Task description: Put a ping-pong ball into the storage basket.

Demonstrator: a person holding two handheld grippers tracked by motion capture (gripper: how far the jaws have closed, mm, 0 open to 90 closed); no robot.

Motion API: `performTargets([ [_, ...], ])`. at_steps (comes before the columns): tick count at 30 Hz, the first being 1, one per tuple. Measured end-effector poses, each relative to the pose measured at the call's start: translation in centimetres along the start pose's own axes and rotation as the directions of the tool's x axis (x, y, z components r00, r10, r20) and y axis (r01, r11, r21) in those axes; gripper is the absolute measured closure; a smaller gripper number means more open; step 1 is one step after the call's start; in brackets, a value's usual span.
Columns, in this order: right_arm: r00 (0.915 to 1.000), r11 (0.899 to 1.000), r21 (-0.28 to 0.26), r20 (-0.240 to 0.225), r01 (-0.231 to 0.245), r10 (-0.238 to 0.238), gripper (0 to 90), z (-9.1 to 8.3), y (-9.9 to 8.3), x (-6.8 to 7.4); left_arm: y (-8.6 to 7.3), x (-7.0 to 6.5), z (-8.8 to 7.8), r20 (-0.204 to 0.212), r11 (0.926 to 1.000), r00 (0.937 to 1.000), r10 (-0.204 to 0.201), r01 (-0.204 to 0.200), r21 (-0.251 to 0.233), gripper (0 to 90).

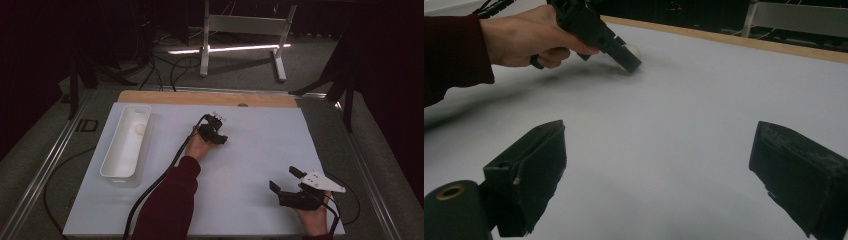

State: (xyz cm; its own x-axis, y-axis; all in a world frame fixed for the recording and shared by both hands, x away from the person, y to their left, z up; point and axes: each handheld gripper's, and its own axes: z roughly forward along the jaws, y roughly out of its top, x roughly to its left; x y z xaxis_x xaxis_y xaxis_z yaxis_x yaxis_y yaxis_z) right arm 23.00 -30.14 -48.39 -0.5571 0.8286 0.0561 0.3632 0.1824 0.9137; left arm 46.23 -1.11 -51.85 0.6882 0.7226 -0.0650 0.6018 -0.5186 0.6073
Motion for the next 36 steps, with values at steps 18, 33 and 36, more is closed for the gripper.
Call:
performTargets([
  [18, 1.0000, 1.000, 0.001, 0.002, 0.001, -0.001, 7.7, 0.0, 0.0, 0.0, 0.4, -0.3, -1.6, -0.008, 0.9997, 0.9997, 0.024, -0.024, -0.002, 51.3],
  [33, 1.0000, 1.000, -0.001, 0.000, 0.001, -0.001, 7.7, 0.1, 0.0, 0.1, 1.0, -0.7, -3.3, -0.009, 0.9998, 0.9997, 0.021, -0.021, -0.003, 51.3],
  [36, 1.0000, 1.000, 0.000, -0.001, 0.002, -0.002, 7.7, 0.1, 0.0, 0.2, 1.0, -0.7, -3.5, -0.005, 0.9998, 0.9998, 0.020, -0.020, -0.001, 51.3],
])
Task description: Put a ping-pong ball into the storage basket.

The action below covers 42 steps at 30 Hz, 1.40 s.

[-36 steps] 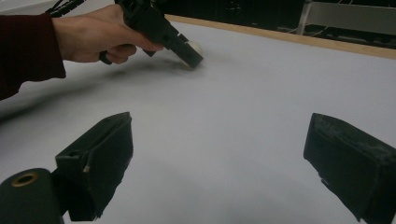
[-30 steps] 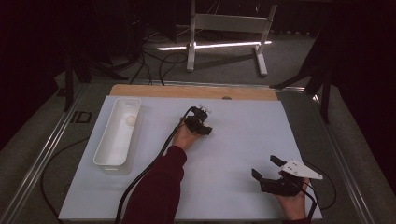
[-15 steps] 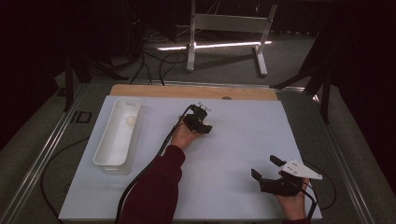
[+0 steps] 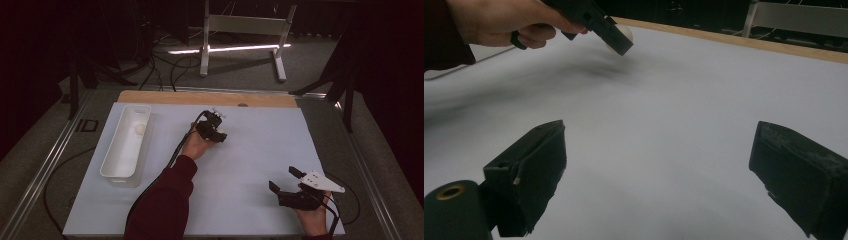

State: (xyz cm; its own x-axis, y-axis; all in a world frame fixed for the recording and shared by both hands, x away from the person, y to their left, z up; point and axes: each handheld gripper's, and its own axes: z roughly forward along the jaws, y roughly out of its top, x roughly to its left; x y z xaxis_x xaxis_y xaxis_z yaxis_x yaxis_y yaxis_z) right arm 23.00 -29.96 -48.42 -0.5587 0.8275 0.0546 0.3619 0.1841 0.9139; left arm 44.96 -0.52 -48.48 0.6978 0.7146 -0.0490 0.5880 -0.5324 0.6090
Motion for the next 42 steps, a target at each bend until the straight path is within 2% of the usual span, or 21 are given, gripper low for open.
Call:
performTargets([
  [42, 1.0000, 1.000, 0.004, -0.005, -0.002, 0.002, 7.7, 0.2, 0.0, 0.2, 1.2, -0.4, -5.2, 0.017, 0.9978, 0.9987, 0.049, -0.048, -0.047, 51.3],
])
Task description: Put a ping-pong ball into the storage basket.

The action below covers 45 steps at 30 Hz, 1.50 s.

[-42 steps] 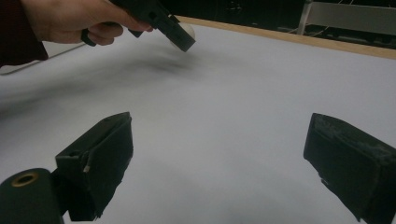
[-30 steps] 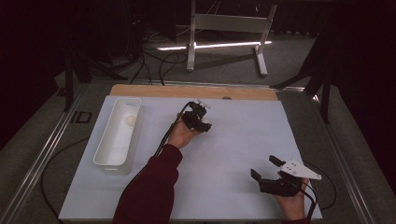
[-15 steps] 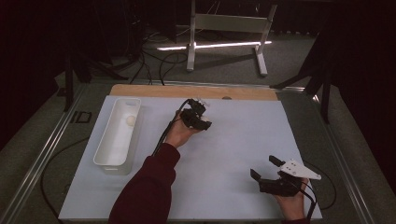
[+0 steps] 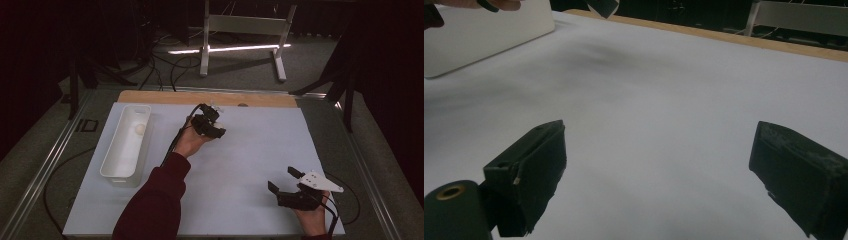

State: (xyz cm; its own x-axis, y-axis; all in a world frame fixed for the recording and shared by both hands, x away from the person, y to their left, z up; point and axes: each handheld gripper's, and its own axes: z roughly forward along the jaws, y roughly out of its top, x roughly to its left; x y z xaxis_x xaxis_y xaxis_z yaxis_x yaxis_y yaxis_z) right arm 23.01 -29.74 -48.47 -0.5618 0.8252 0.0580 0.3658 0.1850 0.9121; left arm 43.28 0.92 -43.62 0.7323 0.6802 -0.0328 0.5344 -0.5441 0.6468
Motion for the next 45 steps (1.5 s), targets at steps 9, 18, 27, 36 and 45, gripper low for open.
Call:
performTargets([
  [9, 1.0000, 1.000, 0.000, 0.001, 0.000, 0.000, 7.7, 0.0, 0.0, 0.0, 0.2, 0.0, -1.1, 0.006, 0.9998, 0.9999, 0.010, -0.010, -0.015, 51.3],
  [18, 1.0000, 1.000, -0.001, 0.001, 0.002, -0.002, 7.7, 0.0, 0.0, 0.0, 0.6, -0.2, -2.0, 0.015, 0.9994, 0.9994, 0.032, -0.031, -0.017, 51.3],
  [27, 1.0000, 1.000, -0.007, 0.003, 0.001, -0.001, 7.7, -0.2, 0.1, 0.0, 2.1, -1.4, -3.4, 0.037, 0.9965, 0.9968, 0.071, -0.070, -0.047, 51.3],
  [36, 1.0000, 1.000, -0.009, 0.005, 0.000, 0.000, 7.7, -0.2, 0.1, -0.1, 2.9, -1.8, -4.4, 0.048, 0.9942, 0.9949, 0.089, -0.086, -0.065, 51.3],
  [45, 1.0000, 1.000, -0.008, 0.004, 0.002, -0.002, 7.7, -0.2, 0.1, 0.0, 3.0, -2.1, -5.5, 0.093, 0.9877, 0.9860, 0.138, -0.130, -0.086, 51.3],
])
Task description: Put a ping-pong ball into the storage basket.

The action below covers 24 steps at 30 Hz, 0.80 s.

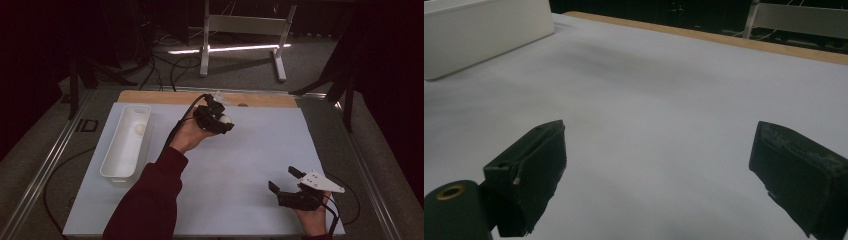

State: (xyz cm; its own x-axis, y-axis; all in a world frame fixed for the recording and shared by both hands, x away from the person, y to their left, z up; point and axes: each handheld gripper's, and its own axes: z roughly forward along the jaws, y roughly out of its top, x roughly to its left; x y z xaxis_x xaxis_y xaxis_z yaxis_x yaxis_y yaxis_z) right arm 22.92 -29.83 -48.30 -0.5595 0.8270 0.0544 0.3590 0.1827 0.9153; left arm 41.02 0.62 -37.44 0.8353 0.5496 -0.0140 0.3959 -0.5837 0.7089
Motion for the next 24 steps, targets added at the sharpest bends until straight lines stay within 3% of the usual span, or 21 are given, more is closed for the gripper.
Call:
performTargets([
  [11, 1.0000, 1.000, 0.002, -0.002, 0.002, -0.002, 7.7, 0.0, 0.0, 0.1, -0.2, 0.0, -1.2, 0.033, 0.9993, 0.9991, 0.029, -0.028, -0.024, 51.3],
  [24, 1.0000, 1.000, 0.004, -0.003, 0.001, -0.001, 7.7, 0.1, -0.1, 0.1, -0.9, 0.4, -2.8, 0.024, 0.9983, 0.9991, 0.036, -0.035, -0.045, 51.3],
])
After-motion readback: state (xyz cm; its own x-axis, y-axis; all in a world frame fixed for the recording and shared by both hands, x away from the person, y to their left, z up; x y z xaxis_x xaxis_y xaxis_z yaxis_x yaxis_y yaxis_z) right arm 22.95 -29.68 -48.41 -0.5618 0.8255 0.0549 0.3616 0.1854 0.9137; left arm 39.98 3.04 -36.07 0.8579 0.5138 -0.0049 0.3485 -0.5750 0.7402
